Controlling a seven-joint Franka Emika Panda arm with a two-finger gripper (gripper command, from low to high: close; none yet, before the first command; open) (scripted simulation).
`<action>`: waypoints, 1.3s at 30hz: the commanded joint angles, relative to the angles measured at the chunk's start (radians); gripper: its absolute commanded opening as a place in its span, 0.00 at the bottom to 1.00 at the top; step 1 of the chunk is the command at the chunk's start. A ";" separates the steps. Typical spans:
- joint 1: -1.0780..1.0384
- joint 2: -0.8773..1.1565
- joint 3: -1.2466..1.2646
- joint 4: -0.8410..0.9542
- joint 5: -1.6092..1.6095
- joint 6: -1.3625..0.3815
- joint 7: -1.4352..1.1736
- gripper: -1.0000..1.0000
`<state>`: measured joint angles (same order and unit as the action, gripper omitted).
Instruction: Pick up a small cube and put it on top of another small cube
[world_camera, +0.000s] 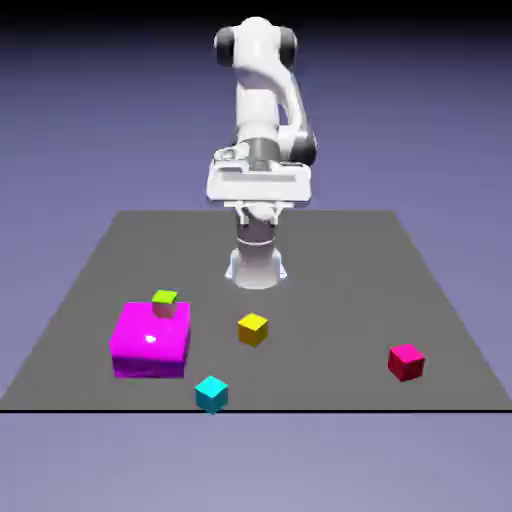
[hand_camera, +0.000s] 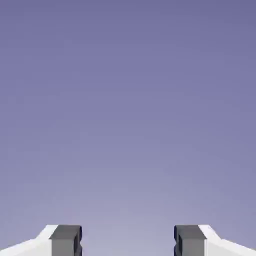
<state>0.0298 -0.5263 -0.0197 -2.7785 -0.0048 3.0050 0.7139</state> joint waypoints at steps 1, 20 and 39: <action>0.015 0.036 -0.016 0.026 -0.004 -0.027 -0.023 0.50; 0.295 0.725 -0.326 0.522 -0.079 -0.531 -0.450 0.50; 0.439 1.301 -0.513 0.828 -0.111 -0.738 -0.746 0.50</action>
<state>0.4686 0.7751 -0.5327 -1.9509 -0.1161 2.2672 -0.0318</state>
